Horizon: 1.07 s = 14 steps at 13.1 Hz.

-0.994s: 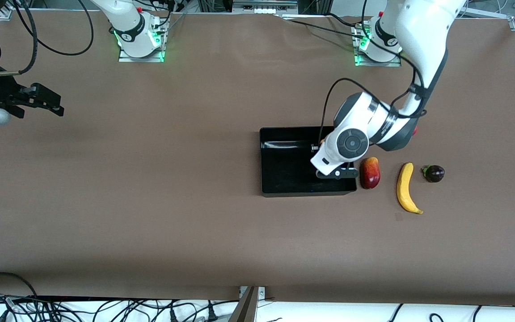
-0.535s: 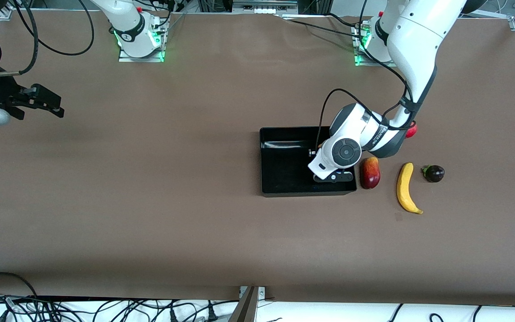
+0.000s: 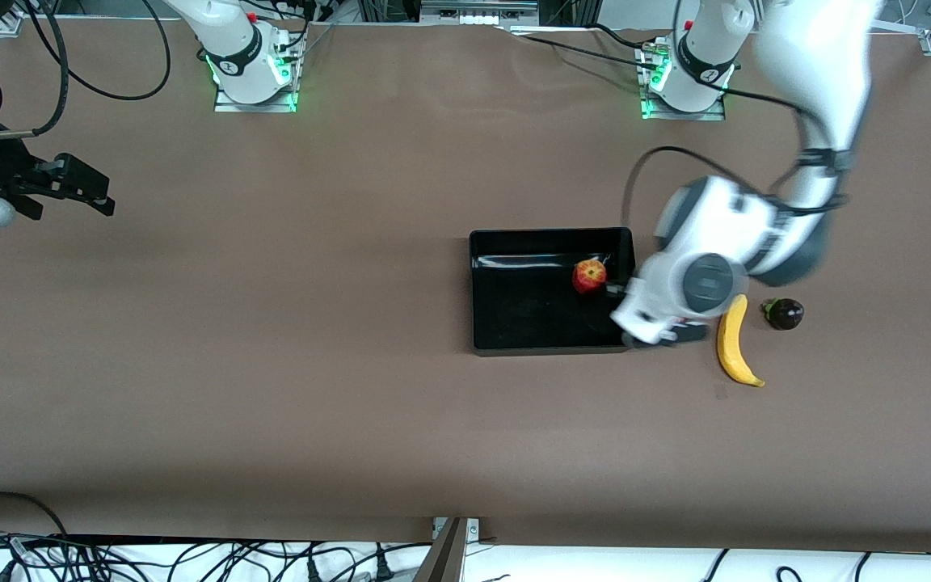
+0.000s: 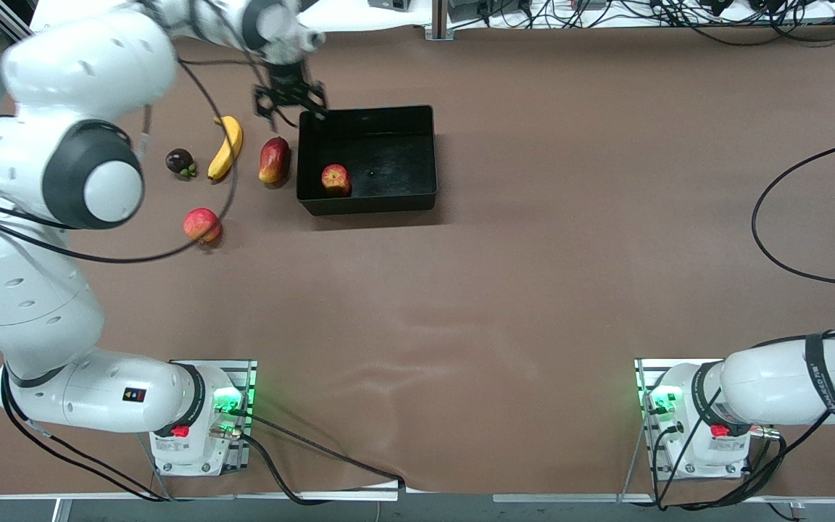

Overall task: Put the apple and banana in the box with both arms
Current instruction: 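Move the left gripper down to the yellow banana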

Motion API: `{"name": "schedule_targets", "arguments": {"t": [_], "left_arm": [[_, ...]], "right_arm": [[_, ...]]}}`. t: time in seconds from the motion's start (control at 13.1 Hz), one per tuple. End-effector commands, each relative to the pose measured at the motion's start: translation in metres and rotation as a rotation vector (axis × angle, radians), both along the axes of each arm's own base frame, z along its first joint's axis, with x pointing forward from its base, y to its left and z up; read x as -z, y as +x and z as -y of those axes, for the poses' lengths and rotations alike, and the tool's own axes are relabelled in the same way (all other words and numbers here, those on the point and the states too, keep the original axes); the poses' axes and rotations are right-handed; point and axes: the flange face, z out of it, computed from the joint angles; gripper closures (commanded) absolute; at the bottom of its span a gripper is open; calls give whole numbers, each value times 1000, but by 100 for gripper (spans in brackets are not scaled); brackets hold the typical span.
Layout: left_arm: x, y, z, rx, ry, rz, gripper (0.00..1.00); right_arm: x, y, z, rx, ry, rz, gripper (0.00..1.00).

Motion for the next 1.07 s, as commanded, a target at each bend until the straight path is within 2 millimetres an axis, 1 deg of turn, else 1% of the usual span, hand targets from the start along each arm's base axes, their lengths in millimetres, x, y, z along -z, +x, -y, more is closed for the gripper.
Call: {"name": "schedule_targets", "arguments": {"t": [0.0,0.08,0.15,0.31,0.38,0.54,0.61,0.69,0.76,0.84,0.92,0.99], "left_arm": [[11,17,-82,111,-54,-26,0],[24,20,-107,159,-35,-38,0],[39,20,-116,203,-26,-54,0],[85,20,-139,219,-55,-54,0],[102,18,-147,241,-74,-38,0],[126,14,-157,277,-98,11,0],[139,13,-163,304,-80,21,0],[144,13,-164,363,-33,17,0],[151,12,-167,399,-3,5,16],[152,12,-167,406,0,3,34],[154,10,-166,408,-2,-4,57],[158,7,-164,409,-5,-15,74]], "right_arm": [[-4,0,-1,9,-7,3,0],[-5,0,-1,9,-5,5,0],[-4,0,-1,9,-5,3,0],[-5,0,-1,9,-5,5,0],[-5,0,-1,9,-5,5,0],[-5,0,-1,9,-5,6,0],[-5,0,0,11,-5,6,0],[-5,0,1,12,-5,6,0],[-5,0,1,12,-5,8,0],[-5,1,1,13,-5,11,0],[-5,1,1,13,-5,11,0],[-5,1,1,13,-5,11,0]]}}
